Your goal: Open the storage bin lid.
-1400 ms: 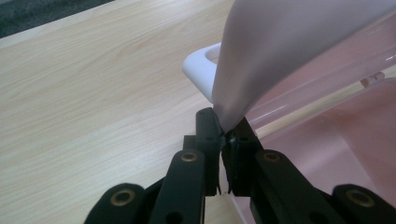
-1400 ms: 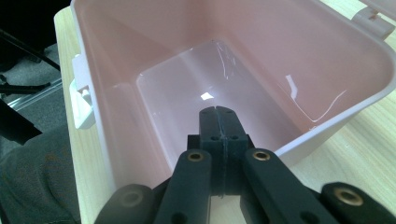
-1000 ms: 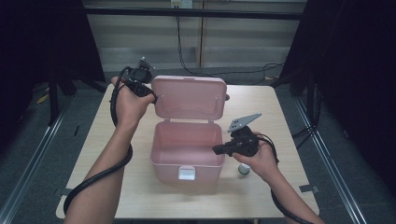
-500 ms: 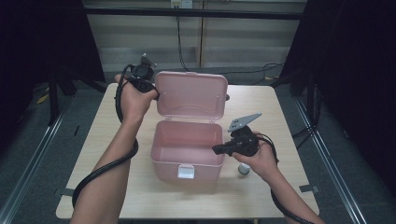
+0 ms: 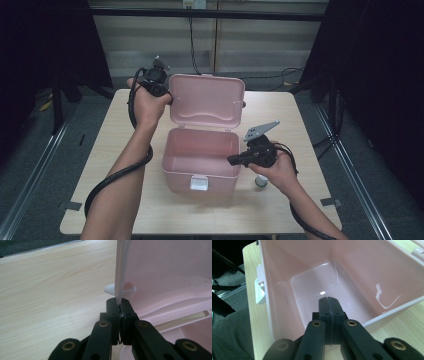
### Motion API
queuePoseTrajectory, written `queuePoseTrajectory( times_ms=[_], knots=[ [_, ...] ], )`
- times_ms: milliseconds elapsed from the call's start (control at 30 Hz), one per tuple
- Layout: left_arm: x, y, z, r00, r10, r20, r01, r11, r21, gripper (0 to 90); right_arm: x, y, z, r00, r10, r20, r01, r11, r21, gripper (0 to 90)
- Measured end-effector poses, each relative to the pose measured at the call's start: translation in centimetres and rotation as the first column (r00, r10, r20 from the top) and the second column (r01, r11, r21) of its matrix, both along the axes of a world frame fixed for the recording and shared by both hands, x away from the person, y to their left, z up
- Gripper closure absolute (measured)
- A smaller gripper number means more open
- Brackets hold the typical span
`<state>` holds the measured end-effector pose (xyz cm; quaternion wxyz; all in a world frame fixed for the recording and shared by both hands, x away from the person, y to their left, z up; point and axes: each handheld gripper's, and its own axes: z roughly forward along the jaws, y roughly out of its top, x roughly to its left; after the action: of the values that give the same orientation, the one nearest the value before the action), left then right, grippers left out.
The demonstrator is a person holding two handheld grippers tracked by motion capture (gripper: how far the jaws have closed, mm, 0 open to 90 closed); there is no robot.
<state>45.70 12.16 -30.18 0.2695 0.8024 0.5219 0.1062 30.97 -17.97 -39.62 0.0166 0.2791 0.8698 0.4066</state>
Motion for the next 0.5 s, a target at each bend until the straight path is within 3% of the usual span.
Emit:
queuePoseTrajectory(
  times_ms=[500],
  knots=[
    [1.5, -0.3, -0.3, 0.999, 0.011, -0.044, -0.011, 0.9999, -0.004, 88.6, 0.3, 0.4, -0.3, 1.0, 0.006, -0.003, -0.006, 1.0, -0.004, 90.0]
  ],
)
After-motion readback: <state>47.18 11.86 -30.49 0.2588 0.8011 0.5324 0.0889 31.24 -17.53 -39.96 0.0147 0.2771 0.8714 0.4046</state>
